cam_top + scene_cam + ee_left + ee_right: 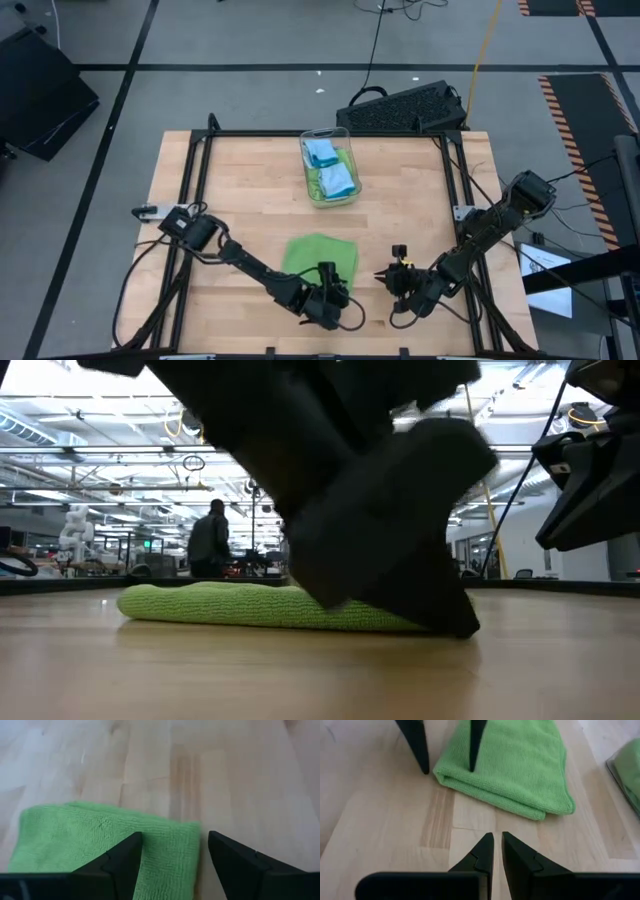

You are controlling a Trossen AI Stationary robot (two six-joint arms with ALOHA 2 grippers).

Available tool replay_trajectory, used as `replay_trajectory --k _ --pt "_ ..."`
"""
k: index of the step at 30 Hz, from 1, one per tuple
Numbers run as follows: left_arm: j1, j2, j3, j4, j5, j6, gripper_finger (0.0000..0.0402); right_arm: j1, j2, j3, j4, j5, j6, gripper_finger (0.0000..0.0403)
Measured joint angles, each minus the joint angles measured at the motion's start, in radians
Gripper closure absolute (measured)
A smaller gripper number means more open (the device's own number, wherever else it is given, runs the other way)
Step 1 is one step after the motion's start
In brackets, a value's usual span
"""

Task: Fold microfiber towels
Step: Fold the green towel

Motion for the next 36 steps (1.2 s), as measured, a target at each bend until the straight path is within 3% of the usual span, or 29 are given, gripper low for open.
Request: replay_trajectory --k 3,6,13,17,23,30,36 --pt "0.016 0.002 0.000 0.000 0.011 -0.033 0.0173 0.000 0.000 0.000 0.001 0.001 -0.028 0.0374" --pt "0.031 0.001 -0.009 0.004 0.025 -0.045 0.0206 -0.003 0.000 0.000 0.002 0.002 -0.046 0.0374" --pt "0.032 -0.005 -0.010 -0.001 0.054 0.049 0.0381 -0.047 0.000 -0.024 0.103 0.002 -0.090 0.0373" --pt "0.011 -0.040 -0.012 -0.001 0.053 0.089 0.0380 -0.067 0.000 -0.096 0.318 -0.047 -0.212 0.0355" --pt "-0.022 -0.078 -0.011 0.004 0.055 0.135 0.0394 -0.082 0.000 -0.142 0.541 -0.109 -0.397 0.0272" --pt "-0.030 -0.087 -0.011 0.000 0.046 0.150 0.0392 -0.127 0.106 -0.142 0.679 -0.183 -0.392 0.0155" --pt "-0.033 -0.087 -0.011 0.003 0.046 0.154 0.0385 -0.146 0.248 -0.142 0.746 -0.180 -0.354 0.0123"
